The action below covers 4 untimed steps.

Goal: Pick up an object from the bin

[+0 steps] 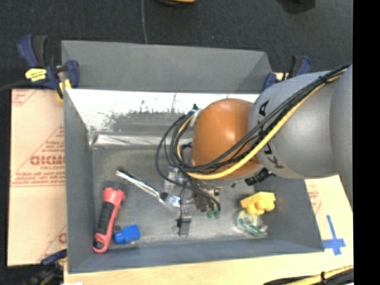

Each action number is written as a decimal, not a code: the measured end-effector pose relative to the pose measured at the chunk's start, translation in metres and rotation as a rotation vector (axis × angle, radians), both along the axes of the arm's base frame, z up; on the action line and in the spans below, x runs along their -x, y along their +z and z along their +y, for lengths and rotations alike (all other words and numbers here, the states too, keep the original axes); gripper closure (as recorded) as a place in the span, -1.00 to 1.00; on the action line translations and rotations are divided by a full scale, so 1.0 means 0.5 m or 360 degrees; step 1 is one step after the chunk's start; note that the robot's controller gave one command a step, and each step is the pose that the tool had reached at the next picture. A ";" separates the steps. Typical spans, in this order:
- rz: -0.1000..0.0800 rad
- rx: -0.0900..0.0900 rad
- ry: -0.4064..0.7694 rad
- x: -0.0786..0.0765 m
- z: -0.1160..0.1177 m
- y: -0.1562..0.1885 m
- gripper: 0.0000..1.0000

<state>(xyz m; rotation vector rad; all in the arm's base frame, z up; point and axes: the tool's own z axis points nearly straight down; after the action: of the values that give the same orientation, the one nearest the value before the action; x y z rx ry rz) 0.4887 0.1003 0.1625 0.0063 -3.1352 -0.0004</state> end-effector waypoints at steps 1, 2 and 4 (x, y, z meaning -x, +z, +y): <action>-0.0012 -0.0002 -0.0007 -0.003 -0.001 0.009 -1.00; -0.0022 -0.0004 -0.0576 -0.101 0.005 -0.131 -1.00; -0.0019 -0.0003 -0.0292 -0.130 0.035 -0.177 -1.00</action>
Offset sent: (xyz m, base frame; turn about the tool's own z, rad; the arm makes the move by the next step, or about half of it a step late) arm 0.0627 0.0042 -0.0925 0.4698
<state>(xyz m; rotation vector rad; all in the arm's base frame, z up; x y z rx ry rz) 0.5538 0.1179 0.0741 -0.2823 -3.1346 -0.0045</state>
